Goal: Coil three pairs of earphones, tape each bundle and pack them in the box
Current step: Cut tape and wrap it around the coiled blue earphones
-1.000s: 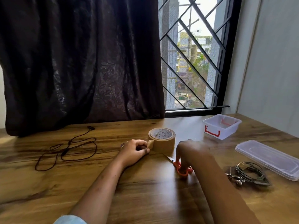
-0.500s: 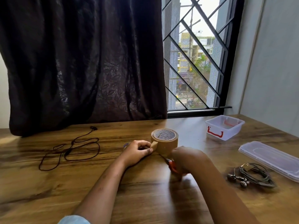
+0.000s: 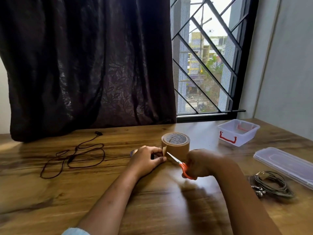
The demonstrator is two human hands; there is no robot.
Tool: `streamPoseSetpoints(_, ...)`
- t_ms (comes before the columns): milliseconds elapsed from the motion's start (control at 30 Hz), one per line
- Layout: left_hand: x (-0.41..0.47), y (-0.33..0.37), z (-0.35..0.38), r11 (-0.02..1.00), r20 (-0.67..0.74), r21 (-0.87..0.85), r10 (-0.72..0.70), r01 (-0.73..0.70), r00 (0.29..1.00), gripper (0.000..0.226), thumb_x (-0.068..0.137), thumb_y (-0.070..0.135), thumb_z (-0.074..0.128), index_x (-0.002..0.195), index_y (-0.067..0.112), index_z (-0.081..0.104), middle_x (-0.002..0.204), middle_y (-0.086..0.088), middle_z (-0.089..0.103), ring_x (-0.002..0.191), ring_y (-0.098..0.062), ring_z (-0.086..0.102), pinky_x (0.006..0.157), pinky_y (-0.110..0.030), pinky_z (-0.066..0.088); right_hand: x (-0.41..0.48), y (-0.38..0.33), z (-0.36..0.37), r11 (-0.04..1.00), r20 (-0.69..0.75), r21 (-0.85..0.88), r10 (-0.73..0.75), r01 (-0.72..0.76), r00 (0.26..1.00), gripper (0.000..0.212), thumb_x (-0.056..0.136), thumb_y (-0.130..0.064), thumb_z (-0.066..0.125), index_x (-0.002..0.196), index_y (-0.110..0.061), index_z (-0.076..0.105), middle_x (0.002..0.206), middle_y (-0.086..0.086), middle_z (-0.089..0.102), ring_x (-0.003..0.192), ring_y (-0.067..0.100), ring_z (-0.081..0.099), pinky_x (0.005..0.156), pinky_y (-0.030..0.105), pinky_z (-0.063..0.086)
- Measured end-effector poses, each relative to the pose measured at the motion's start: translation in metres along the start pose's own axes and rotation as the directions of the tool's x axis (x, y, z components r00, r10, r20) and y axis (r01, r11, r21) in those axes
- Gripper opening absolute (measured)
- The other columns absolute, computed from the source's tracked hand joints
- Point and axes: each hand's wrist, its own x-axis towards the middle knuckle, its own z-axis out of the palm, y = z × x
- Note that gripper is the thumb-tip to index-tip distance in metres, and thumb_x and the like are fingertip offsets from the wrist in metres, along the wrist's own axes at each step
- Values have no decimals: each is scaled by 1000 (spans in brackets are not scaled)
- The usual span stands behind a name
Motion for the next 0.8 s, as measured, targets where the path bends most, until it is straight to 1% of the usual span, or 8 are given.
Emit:
streamPoseSetpoints(67, -1, 7, 2, 997, -27, 77, 28, -26, 999, 31, 83, 49, 62, 113, 39, 65, 108, 16, 67, 109, -5, 51, 82, -25, 26, 1, 2, 2, 1000, -3, -4, 25, -25, 1000, 25, 79, -30, 68, 97, -13, 71, 98, 1, 69, 82, 16, 58, 53, 21, 37)
streamPoseSetpoints(167, -1, 12, 8, 989, -63, 141, 57, -48, 996, 30, 83, 54, 59, 109, 40, 65, 103, 17, 68, 106, -7, 53, 88, -31, 31, 2, 2, 2, 998, -5, 0, 65, -65, 998, 31, 77, -42, 67, 95, -17, 69, 96, 1, 67, 84, 17, 59, 56, 22, 39)
streamPoseSetpoints(267, -2, 16, 11, 986, -126, 159, 65, -45, 990, 30, 80, 55, 61, 104, 37, 66, 97, 16, 69, 101, -7, 55, 90, -33, 34, 4, 3, 2, 993, -7, 44, 113, -112, 994, 46, 72, -62, 60, 92, -21, 65, 85, -2, 63, 81, 16, 58, 65, 27, 43)
streamPoseSetpoints(400, -2, 18, 13, 991, -161, 115, 91, -73, 983, 27, 79, 46, 66, 103, 34, 63, 95, 17, 68, 99, -8, 55, 90, -33, 38, 7, 3, 7, 991, -49, -8, 136, -136, 990, 55, 64, -66, 59, 103, -27, 65, 97, -2, 63, 88, 18, 59, 78, 29, 50)
streamPoseSetpoints(467, -2, 18, 12, 994, -153, 67, 99, -89, 983, 27, 78, 39, 68, 104, 34, 63, 93, 17, 68, 98, -8, 56, 90, -33, 39, 8, 1, 7, 991, -58, -27, 127, -129, 990, 53, 65, -66, 60, 101, -27, 65, 96, -2, 63, 87, 18, 58, 75, 27, 48)
streamPoseSetpoints(567, -2, 19, 13, 993, -155, 20, 115, -113, 981, 27, 77, 31, 70, 104, 34, 65, 90, 17, 68, 93, -8, 56, 88, -34, 43, 7, -3, 6, 993, -55, -22, 114, -115, 992, 47, 67, -66, 61, 84, -22, 64, 78, -4, 63, 76, 15, 59, 65, 25, 43)
streamPoseSetpoints(667, -1, 16, 14, 990, -144, -47, 123, -130, 982, 29, 74, 24, 73, 101, 32, 67, 83, 17, 66, 84, -8, 58, 82, -35, 48, 7, -4, 5, 995, -53, -13, 99, -100, 994, 44, 69, -63, 60, 72, -19, 63, 65, -6, 62, 66, 13, 58, 62, 24, 42)
streamPoseSetpoints(800, -1, 16, 13, 983, -113, -122, 125, -139, 986, 30, 73, 25, 77, 100, 31, 69, 75, 19, 62, 67, 0, 53, 72, -30, 50, 10, 1, 0, 995, -49, 41, 92, -90, 995, 48, 70, -62, 58, 82, -17, 70, 60, -8, 63, 66, 11, 60, 61, 25, 42)
